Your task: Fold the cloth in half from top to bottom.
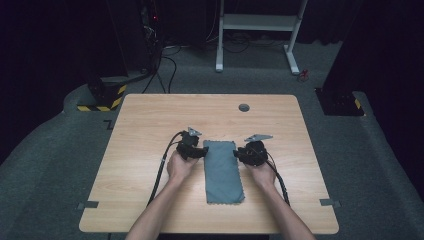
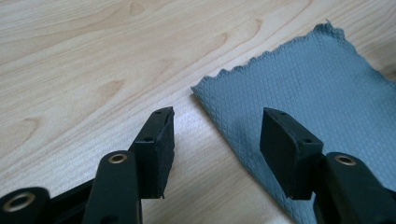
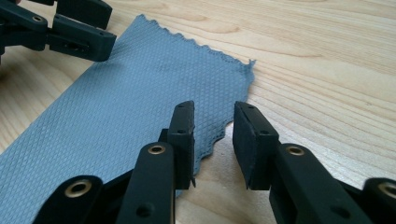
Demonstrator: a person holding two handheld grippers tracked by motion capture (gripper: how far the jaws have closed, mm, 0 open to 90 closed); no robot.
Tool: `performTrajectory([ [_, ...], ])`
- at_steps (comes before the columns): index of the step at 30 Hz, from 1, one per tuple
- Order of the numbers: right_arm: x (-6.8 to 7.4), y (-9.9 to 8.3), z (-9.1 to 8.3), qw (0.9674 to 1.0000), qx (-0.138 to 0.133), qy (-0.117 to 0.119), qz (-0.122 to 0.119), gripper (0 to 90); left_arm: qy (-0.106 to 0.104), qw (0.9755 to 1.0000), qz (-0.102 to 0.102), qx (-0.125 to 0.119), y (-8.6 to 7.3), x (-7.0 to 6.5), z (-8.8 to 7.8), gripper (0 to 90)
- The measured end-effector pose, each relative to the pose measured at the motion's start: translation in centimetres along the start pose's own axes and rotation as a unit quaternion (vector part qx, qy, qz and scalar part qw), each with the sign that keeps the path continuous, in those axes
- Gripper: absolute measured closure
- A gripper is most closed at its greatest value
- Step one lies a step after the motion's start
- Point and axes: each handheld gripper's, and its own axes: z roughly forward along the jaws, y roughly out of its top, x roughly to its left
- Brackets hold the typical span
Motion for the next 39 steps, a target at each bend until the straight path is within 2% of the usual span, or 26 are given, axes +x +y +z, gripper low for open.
performTrajectory([
  [3,-0.3,0.6,-0.1,0.9998,0.009,0.001,0.015,69.2,0.002,0.9997,-0.014,-0.018,0.4,0.3,0.1,44.5],
  [4,-0.4,0.9,-0.2,0.9999,0.007,0.000,0.010,69.3,0.000,0.9996,-0.019,-0.018,0.4,0.5,0.2,44.9],
  [5,-0.4,1.3,-0.3,0.9999,-0.003,-0.007,0.008,69.4,-0.002,0.9996,-0.026,-0.012,0.5,0.6,0.3,44.9],
  [7,-0.5,1.9,-0.3,0.9999,0.007,-0.007,0.011,69.4,-0.003,0.9995,-0.030,-0.006,0.6,0.7,0.3,44.8],
  [9,-0.6,2.4,0.0,0.9999,0.000,-0.016,0.005,69.6,-0.005,0.9995,-0.032,-0.002,0.9,0.9,0.7,46.3],
  [11,-0.8,2.8,0.3,0.9997,0.010,-0.013,0.018,69.7,-0.007,0.9993,-0.036,0.002,1.1,0.9,0.9,47.8],
  [14,-0.7,3.1,1.0,0.9995,0.018,-0.018,0.018,69.8,-0.007,0.9992,-0.038,0.003,1.1,0.9,1.2,49.2],
  [21,-1.0,2.9,2.7,0.9988,0.022,-0.030,0.033,69.6,-0.009,0.9993,-0.037,-0.001,1.0,0.8,1.3,53.5],
  [26,-1.1,2.9,3.4,0.9986,0.018,-0.033,0.036,69.7,-0.007,0.9997,-0.022,-0.001,1.0,0.4,1.4,57.7],
  [28,-0.9,3.3,3.6,0.9985,0.028,-0.033,0.033,70.7,-0.005,0.9999,-0.015,-0.002,1.1,0.3,1.4,60.9],
  [29,-0.8,3.5,3.7,0.9983,0.035,-0.032,0.033,71.5,-0.007,0.9999,-0.014,-0.001,1.1,0.3,1.4,62.5],
  [30,-0.6,3.8,3.9,0.9983,0.042,-0.035,0.022,72.9,-0.008,0.9999,-0.014,0.000,1.1,0.3,1.5,64.5],
  [32,-0.4,3.9,4.2,0.9985,0.037,-0.040,0.006,76.9,-0.012,0.9998,-0.016,0.002,1.2,0.3,1.5,68.1],
  [37,-0.7,3.8,4.1,0.9985,0.038,-0.034,0.020,85.1,-0.015,0.9998,-0.003,0.009,1.5,0.0,1.7,77.6],
  [39,-0.9,3.8,4.2,0.9988,0.035,-0.029,0.014,87.9,-0.024,0.9996,-0.012,0.010,1.6,0.1,1.8,82.4],
])
